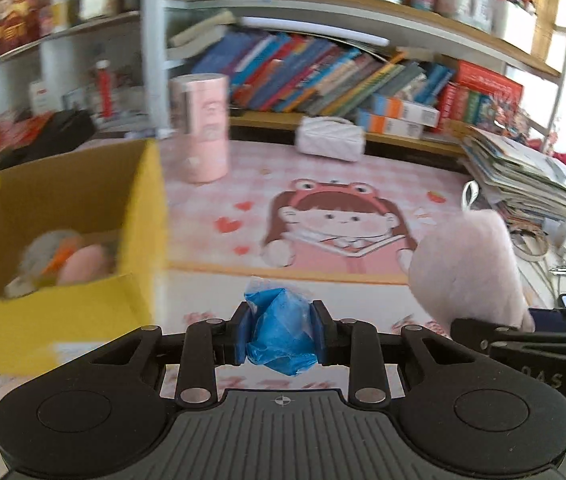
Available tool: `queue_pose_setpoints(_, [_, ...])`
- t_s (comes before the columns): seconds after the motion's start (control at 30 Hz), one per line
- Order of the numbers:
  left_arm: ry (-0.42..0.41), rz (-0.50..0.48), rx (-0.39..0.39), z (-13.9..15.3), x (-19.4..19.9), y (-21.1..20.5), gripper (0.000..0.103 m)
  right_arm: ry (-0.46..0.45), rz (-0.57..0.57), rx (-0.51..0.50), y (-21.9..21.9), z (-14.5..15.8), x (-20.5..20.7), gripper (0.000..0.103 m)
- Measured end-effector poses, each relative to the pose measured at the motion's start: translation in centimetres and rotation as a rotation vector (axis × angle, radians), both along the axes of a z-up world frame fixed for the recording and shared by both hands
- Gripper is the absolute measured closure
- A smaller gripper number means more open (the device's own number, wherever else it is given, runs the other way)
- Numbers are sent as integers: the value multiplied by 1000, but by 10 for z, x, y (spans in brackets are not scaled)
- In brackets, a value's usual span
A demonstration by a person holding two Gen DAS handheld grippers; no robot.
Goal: Organize objects
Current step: 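Carry the pink pig and blue item with both grippers toward the yellow box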
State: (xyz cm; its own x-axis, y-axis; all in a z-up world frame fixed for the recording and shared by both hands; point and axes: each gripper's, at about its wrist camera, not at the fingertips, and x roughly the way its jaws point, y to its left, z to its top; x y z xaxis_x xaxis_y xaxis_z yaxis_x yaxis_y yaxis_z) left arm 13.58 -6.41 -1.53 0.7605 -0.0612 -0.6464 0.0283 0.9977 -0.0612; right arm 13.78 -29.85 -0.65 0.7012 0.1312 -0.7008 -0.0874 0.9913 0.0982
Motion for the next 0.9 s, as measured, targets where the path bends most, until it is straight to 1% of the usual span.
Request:
queue_pose_setpoints(0.13, [-23, 36, 7, 5, -26, 32, 74, -11, 69, -13, 42, 5, -16, 52])
queue_pose_setpoints(0.37, [-11, 111, 1, 7, -73, 96, 74, -10, 159, -29, 117, 9, -51, 52])
queue_pose_setpoints(0.67, [11, 196, 2, 8, -134, 180, 74, 12, 235, -31, 208, 6, -108, 52])
queue_pose_setpoints(0.9, [4, 235, 12, 9, -173, 224, 74, 28, 279, -22, 263, 1, -143, 52])
